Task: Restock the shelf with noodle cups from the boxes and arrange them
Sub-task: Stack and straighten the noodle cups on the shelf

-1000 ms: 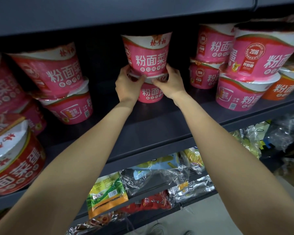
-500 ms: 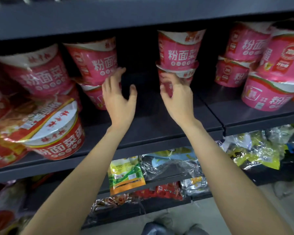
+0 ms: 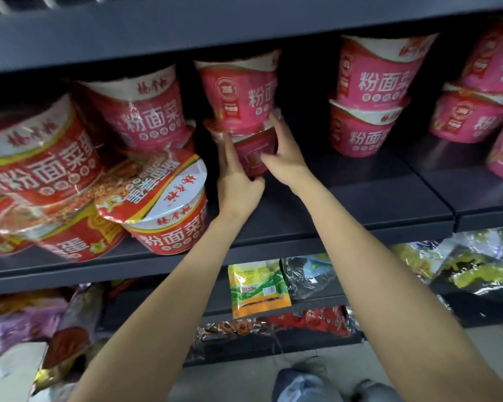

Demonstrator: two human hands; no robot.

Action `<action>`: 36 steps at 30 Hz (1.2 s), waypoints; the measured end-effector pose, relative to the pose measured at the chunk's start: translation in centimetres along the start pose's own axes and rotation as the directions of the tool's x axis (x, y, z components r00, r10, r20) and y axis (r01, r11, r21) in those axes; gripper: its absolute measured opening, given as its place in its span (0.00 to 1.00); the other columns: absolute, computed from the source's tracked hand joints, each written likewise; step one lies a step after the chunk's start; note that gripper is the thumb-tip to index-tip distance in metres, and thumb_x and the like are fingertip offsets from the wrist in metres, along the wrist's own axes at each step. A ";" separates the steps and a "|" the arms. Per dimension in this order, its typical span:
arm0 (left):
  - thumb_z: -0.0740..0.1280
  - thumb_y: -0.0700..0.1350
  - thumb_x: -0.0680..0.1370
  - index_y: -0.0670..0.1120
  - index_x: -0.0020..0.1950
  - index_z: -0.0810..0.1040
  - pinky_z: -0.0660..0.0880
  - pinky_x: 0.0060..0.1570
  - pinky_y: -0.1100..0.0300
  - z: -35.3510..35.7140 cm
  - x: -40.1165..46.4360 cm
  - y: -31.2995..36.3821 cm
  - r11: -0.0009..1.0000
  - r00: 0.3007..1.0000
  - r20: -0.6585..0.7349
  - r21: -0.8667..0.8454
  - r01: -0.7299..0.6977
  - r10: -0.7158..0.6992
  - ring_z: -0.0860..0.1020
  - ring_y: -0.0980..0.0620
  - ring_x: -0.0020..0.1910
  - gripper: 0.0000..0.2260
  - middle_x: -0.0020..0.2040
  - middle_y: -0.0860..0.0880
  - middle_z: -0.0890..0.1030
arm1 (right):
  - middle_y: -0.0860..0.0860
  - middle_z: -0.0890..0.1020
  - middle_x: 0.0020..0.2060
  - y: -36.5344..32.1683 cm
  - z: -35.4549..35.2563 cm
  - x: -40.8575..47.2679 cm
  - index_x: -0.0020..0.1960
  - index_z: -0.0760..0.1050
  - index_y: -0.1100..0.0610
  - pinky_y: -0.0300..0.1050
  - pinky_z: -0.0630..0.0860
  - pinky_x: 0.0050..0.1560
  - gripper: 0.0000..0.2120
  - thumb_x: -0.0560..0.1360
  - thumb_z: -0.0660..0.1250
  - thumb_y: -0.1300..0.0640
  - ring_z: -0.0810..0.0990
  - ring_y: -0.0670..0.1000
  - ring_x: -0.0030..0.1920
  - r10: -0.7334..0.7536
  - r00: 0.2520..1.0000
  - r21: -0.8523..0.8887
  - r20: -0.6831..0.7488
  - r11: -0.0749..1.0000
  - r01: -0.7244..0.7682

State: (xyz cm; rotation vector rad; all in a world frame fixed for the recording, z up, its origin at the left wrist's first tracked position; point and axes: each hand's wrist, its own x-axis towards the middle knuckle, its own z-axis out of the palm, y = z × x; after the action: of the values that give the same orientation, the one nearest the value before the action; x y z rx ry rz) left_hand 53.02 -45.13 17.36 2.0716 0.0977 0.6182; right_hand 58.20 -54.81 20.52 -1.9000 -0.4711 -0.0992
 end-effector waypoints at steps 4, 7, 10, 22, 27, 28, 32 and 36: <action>0.68 0.38 0.71 0.49 0.78 0.52 0.71 0.56 0.70 0.4 -1.9 1.6 0.981 1.000 0.025 -0.194 -0.012 0.017 0.72 0.60 0.62 0.40 0.70 0.49 0.69 | 0.51 0.59 0.75 0.8 -2.2 -3.8 0.77 0.56 0.53 0.44 0.69 0.69 0.37 0.72 0.64 0.69 0.62 0.46 0.72 -0.003 0.997 0.051 -0.071 0.999 0.007; 0.69 0.39 0.74 0.47 0.77 0.52 0.67 0.60 0.70 0.5 -4.2 2.1 0.959 1.000 0.024 -0.284 0.005 0.002 0.69 0.61 0.63 0.37 0.67 0.54 0.67 | 0.50 0.69 0.68 0.6 -4.9 -7.0 0.73 0.64 0.51 0.47 0.71 0.65 0.28 0.74 0.66 0.62 0.71 0.48 0.65 0.048 0.974 0.035 -0.222 0.999 -0.041; 0.73 0.41 0.72 0.47 0.78 0.46 0.62 0.70 0.57 0.1 -3.5 1.7 0.955 0.992 0.043 -0.268 0.122 -0.115 0.62 0.53 0.71 0.44 0.74 0.47 0.60 | 0.51 0.70 0.66 -0.3 -7.8 -7.7 0.72 0.62 0.53 0.47 0.69 0.66 0.30 0.74 0.70 0.53 0.70 0.50 0.65 0.021 0.931 -0.051 -0.364 0.998 -0.042; 0.77 0.43 0.69 0.45 0.74 0.59 0.68 0.61 0.66 1.5 -4.3 0.4 0.968 0.983 0.179 -0.251 0.019 0.027 0.71 0.58 0.63 0.39 0.66 0.53 0.70 | 0.49 0.65 0.73 -2.6 -8.5 -5.4 0.78 0.40 0.52 0.51 0.66 0.70 0.63 0.59 0.80 0.42 0.67 0.45 0.68 0.055 0.975 -0.076 -0.216 0.994 -0.073; 0.81 0.49 0.63 0.48 0.78 0.42 0.61 0.71 0.54 1.5 -1.5 0.2 0.984 0.930 0.368 -0.158 0.076 -0.013 0.60 0.52 0.73 0.57 0.76 0.45 0.58 | 0.49 0.67 0.70 -2.1 -9.3 -8.1 0.76 0.51 0.52 0.63 0.61 0.71 0.62 0.52 0.76 0.32 0.66 0.51 0.71 0.032 0.921 -0.145 -0.388 0.985 -0.096; 0.81 0.49 0.63 0.48 0.78 0.39 0.61 0.72 0.57 1.7 -1.1 0.5 0.986 0.902 0.431 -0.144 0.084 -0.014 0.59 0.53 0.74 0.59 0.77 0.46 0.56 | 0.50 0.67 0.68 -1.9 -9.4 -8.5 0.76 0.53 0.53 0.62 0.61 0.71 0.60 0.53 0.76 0.33 0.65 0.51 0.70 0.035 0.904 -0.157 -0.425 0.981 -0.112; 0.79 0.39 0.65 0.45 0.77 0.47 0.71 0.52 0.76 3.5 -1.3 2.2 0.970 0.860 0.508 -0.230 0.086 0.044 0.72 0.66 0.58 0.52 0.66 0.51 0.70 | 0.55 0.64 0.66 -1.8 -9.4 -9.0 0.74 0.53 0.58 0.55 0.64 0.70 0.57 0.57 0.80 0.40 0.63 0.53 0.68 0.019 0.834 -0.182 -0.552 0.973 -0.143; 0.82 0.51 0.59 0.48 0.77 0.52 0.71 0.65 0.52 6.4 -3.9 3.5 0.979 0.964 0.267 -0.194 0.064 -0.010 0.71 0.50 0.66 0.54 0.69 0.47 0.69 | 0.56 0.63 0.68 -1.6 -9.5 -8.7 0.75 0.52 0.58 0.62 0.64 0.69 0.57 0.58 0.78 0.39 0.65 0.56 0.68 0.039 0.810 -0.180 -0.585 0.968 -0.177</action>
State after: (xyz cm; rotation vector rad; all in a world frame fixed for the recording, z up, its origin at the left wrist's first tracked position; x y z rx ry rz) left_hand 51.95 -53.20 15.92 1.9313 -0.0783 0.3092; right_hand 51.04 -65.36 22.99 -1.9914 0.0753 -0.6647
